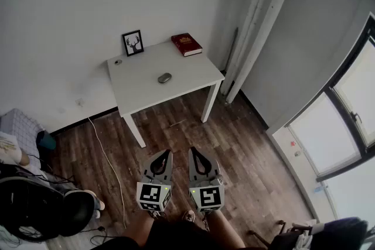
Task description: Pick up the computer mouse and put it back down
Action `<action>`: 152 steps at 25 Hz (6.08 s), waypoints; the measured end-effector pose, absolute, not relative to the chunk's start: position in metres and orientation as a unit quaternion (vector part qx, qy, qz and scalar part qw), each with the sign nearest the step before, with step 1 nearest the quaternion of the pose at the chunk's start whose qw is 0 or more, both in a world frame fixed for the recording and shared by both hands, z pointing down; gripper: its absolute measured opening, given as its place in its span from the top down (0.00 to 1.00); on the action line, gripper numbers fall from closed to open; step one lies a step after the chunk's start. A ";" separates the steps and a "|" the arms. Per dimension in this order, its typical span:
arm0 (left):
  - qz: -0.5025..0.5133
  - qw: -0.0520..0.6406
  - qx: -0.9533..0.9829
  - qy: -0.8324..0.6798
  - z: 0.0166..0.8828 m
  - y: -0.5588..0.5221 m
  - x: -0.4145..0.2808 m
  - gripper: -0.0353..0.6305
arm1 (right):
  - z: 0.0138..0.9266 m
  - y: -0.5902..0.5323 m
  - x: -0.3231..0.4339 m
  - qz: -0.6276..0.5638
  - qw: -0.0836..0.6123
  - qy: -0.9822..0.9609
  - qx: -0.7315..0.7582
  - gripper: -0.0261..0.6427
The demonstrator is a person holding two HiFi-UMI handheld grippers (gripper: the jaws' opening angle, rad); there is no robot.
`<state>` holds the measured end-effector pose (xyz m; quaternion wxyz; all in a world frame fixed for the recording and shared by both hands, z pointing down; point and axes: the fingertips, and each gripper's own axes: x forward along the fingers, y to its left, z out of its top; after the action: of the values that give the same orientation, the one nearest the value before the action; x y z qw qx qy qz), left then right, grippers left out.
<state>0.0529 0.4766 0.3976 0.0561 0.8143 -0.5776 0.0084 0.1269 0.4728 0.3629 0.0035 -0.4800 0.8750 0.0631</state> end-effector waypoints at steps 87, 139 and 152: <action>0.138 0.131 0.807 -0.559 0.498 0.042 -0.026 0.94 | 0.443 0.021 0.047 -0.017 -0.027 0.885 -0.464 0.93; 0.365 0.323 0.761 -0.428 0.732 -0.112 -0.083 0.41 | 0.513 -0.120 0.011 -0.069 -0.130 0.853 -0.500 0.93; 0.406 0.303 0.758 -0.410 0.743 -0.115 -0.081 0.41 | 0.518 -0.127 0.008 -0.074 -0.130 0.858 -0.492 0.93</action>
<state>-0.0808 -0.1146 0.7433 0.3033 0.7580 -0.4103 0.4063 0.0079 -0.1265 0.5180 -0.1302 -0.4921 0.8576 -0.0736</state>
